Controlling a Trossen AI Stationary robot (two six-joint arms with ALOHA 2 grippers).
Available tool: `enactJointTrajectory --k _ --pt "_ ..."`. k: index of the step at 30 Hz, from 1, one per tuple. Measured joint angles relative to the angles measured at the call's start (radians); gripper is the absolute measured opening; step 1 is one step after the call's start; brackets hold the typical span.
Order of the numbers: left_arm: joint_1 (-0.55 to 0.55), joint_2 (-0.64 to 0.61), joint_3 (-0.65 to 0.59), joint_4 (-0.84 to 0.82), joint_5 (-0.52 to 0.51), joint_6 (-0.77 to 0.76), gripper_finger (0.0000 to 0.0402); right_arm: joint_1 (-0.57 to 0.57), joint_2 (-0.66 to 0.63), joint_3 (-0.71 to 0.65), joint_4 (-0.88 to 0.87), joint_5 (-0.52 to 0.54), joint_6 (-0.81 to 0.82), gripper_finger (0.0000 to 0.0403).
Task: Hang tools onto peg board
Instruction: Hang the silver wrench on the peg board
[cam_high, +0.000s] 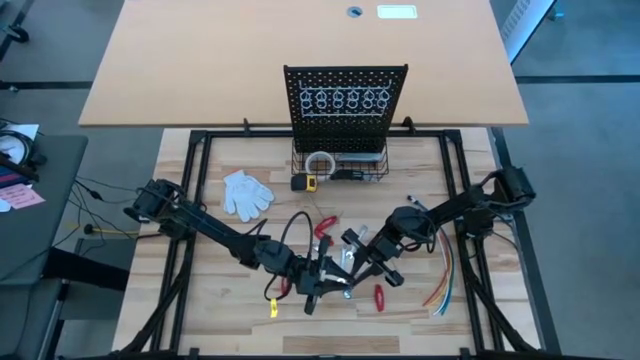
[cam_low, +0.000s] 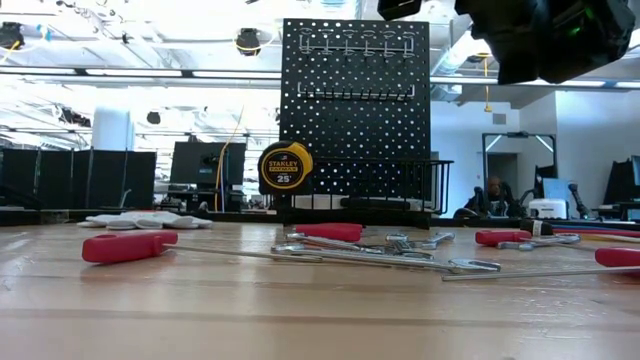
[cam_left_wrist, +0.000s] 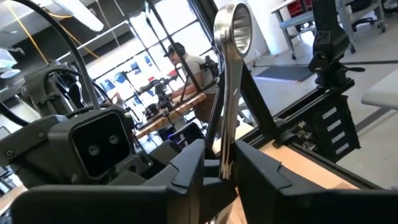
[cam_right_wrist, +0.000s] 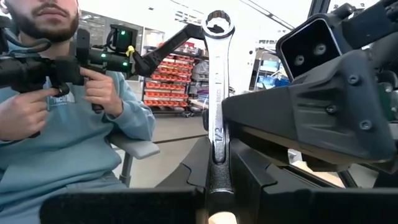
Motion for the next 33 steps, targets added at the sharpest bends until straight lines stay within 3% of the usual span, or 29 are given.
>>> enactJointTrajectory --k 15,20,24,27,33 --pt "-0.001 0.000 -0.002 -0.024 0.015 -0.010 0.0009 -0.005 0.000 0.000 -0.039 0.046 0.054 0.0056" --pt "-0.025 -0.002 -0.002 -0.065 -0.110 -0.013 0.0008 -0.053 -0.001 0.000 -0.090 0.033 0.153 0.0101" --pt "-0.048 -0.038 0.012 -0.210 -0.314 -0.024 0.0006 -0.109 -0.009 -0.003 -0.139 -0.014 0.238 0.0131" --pt "-0.058 -0.075 0.014 -0.276 -0.423 -0.058 0.0006 -0.146 -0.059 -0.033 -0.154 0.053 0.281 0.0133" --pt "-0.062 -0.126 0.014 -0.390 -0.440 -0.146 0.0005 -0.198 -0.256 -0.154 -0.188 0.310 0.294 0.0113"
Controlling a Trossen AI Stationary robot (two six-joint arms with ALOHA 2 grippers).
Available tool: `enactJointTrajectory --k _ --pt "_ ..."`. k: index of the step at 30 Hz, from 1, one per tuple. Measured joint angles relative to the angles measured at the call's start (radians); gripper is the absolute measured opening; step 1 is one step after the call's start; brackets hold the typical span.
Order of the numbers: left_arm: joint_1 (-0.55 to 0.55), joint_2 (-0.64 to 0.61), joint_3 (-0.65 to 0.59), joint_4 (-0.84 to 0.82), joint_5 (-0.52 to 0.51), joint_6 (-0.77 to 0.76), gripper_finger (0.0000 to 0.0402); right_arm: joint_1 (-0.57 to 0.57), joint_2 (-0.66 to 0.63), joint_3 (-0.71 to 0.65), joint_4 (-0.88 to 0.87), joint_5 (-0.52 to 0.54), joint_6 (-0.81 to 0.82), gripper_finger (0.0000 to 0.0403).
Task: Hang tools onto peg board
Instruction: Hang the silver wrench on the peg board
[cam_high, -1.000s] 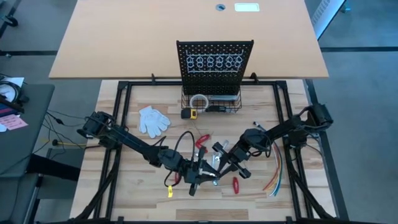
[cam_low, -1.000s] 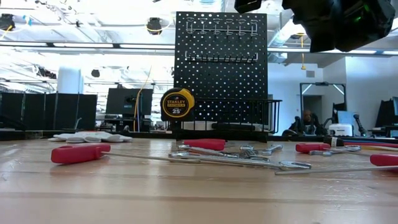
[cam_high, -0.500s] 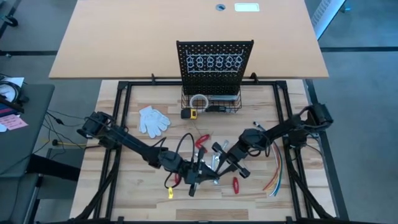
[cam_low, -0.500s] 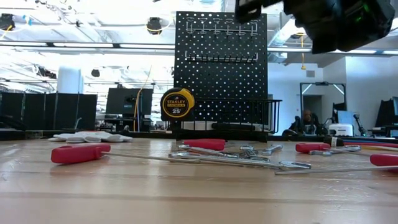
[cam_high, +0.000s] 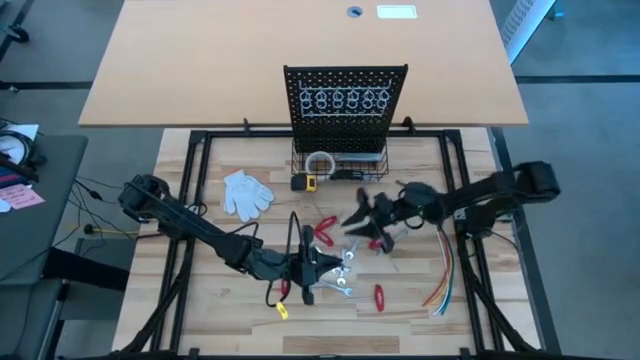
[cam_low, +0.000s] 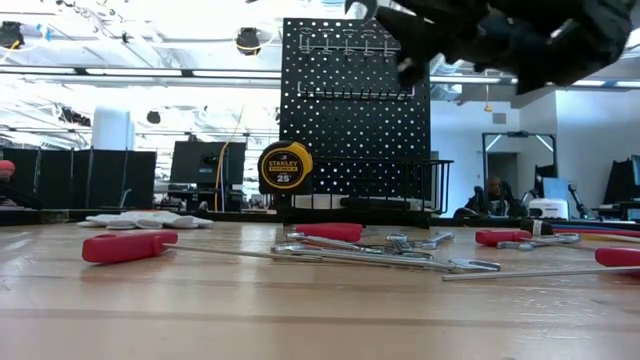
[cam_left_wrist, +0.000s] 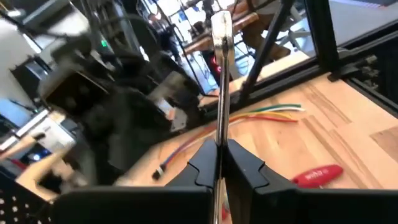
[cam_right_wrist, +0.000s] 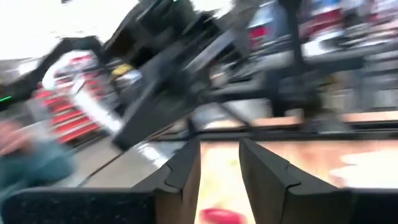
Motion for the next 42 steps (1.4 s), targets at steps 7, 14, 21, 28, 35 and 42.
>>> enactJointTrajectory --k 7,14,21,28,35,42 --pt "0.005 0.000 0.000 -0.001 -0.058 -0.005 0.0005 0.044 -0.230 -0.123 -0.069 0.136 -0.065 0.0103" --pt "0.041 -0.047 -0.054 0.001 -0.067 -0.028 0.0004 0.138 -0.320 -0.166 -0.140 0.289 -0.157 0.0102" --pt "0.259 -0.262 -0.265 0.095 0.130 -0.227 0.0004 0.175 -0.284 -0.167 -0.151 0.352 -0.188 0.0102" --pt "0.652 -0.397 -0.346 0.043 0.464 -0.543 0.0004 0.172 -0.263 -0.166 -0.135 0.354 -0.187 0.0102" --pt "0.880 -0.335 -0.347 0.017 0.631 -0.671 0.0004 0.172 -0.263 -0.166 -0.130 0.354 -0.188 0.0102" --pt "0.946 -0.233 -0.347 0.125 0.668 -0.701 0.0004 0.172 -0.263 -0.166 -0.134 0.353 -0.188 0.0102"
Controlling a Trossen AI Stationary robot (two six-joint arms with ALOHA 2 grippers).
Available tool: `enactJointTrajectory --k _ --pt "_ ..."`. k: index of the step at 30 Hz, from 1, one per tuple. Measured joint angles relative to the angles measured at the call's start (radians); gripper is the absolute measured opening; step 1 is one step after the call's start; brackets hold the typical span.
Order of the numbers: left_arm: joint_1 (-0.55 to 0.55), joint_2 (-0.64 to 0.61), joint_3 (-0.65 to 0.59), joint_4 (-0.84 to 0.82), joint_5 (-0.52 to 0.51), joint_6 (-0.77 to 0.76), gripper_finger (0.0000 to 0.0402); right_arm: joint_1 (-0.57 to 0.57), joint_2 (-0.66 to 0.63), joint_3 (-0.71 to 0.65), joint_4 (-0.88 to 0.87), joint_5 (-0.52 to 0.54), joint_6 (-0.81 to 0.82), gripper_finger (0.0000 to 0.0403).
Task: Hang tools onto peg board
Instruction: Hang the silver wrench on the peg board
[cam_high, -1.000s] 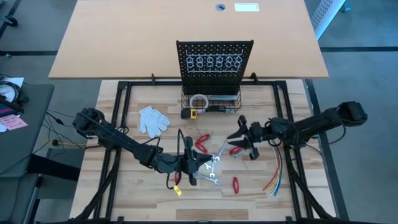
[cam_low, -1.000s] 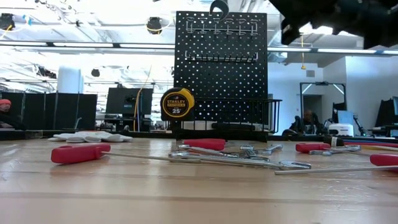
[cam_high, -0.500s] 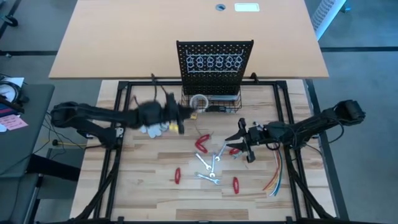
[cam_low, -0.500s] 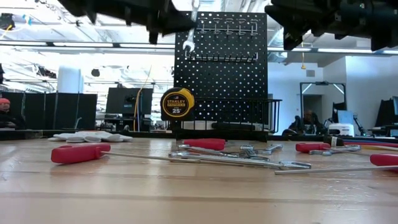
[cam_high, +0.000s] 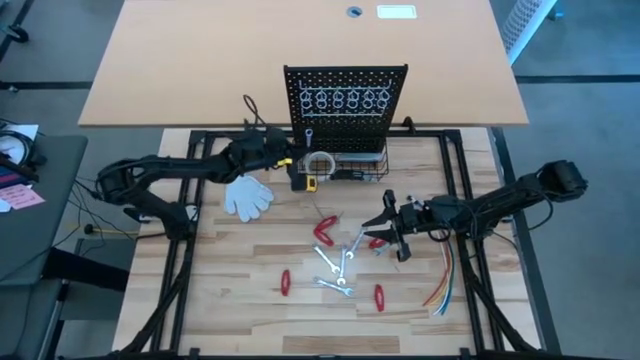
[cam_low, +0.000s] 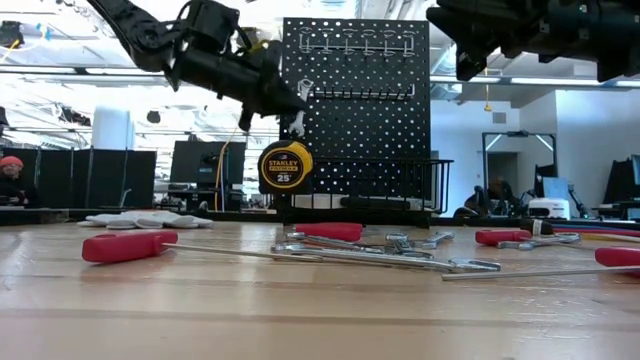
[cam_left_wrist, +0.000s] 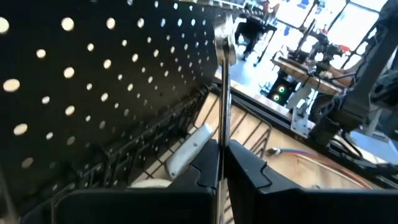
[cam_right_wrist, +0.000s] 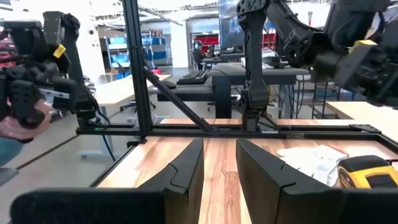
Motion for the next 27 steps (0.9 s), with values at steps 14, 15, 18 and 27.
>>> enactJointTrajectory --k 14,15,18,27 --pt "0.017 0.028 0.041 0.015 -0.013 -0.007 0.0004 0.000 0.000 0.000 -0.009 0.000 0.000 0.0102" --pt "0.019 0.028 0.041 0.014 -0.018 -0.007 0.0004 0.000 0.000 0.000 -0.011 0.000 0.000 0.0102" --pt "0.020 0.028 0.041 0.010 -0.034 -0.008 0.0004 0.000 0.000 0.000 -0.013 -0.001 0.000 0.0102" --pt "0.055 0.028 0.041 -0.005 -0.052 -0.020 0.0004 0.000 0.000 0.000 -0.016 -0.001 0.000 0.0102"
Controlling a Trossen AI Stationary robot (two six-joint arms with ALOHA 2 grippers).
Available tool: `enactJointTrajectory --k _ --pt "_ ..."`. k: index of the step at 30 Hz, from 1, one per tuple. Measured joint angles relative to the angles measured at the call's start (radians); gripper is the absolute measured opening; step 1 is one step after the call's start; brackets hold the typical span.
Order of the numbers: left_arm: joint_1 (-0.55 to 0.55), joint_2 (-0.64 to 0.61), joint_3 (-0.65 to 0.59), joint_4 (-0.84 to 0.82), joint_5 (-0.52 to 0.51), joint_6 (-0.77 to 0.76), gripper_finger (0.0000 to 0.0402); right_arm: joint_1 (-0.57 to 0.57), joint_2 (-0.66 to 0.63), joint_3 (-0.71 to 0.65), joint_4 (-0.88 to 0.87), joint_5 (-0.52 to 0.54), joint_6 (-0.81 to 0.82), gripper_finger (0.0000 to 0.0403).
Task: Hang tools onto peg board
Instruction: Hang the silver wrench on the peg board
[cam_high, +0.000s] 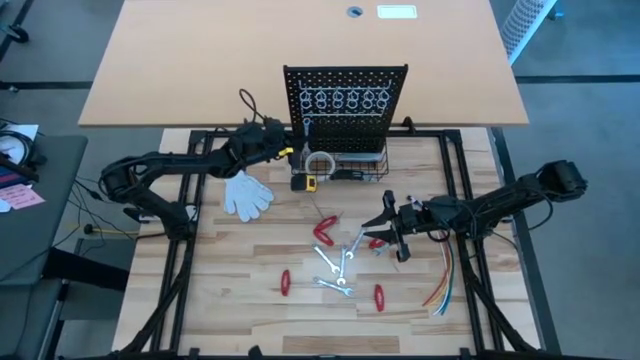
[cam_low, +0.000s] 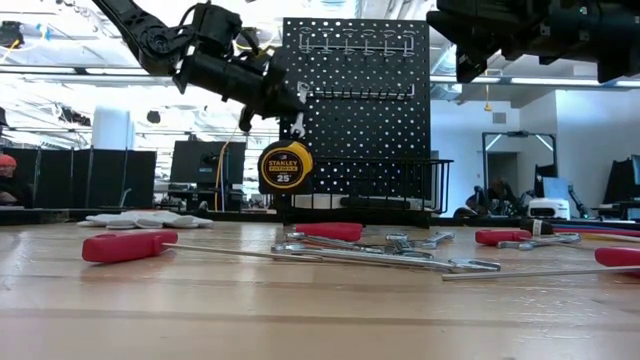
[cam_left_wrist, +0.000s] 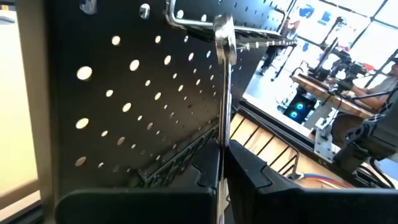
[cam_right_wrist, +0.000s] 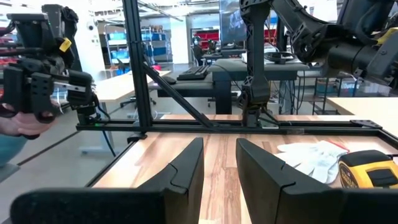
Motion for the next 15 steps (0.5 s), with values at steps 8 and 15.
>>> enactJointTrajectory --k 8,15 --pt "0.010 -0.001 0.000 -0.007 -0.002 0.009 0.0022 0.000 0.000 0.000 0.000 0.000 0.000 0.0102" --pt "0.012 0.000 0.000 -0.011 -0.015 -0.003 0.0072 0.000 0.000 0.000 0.000 0.000 0.000 0.0102"
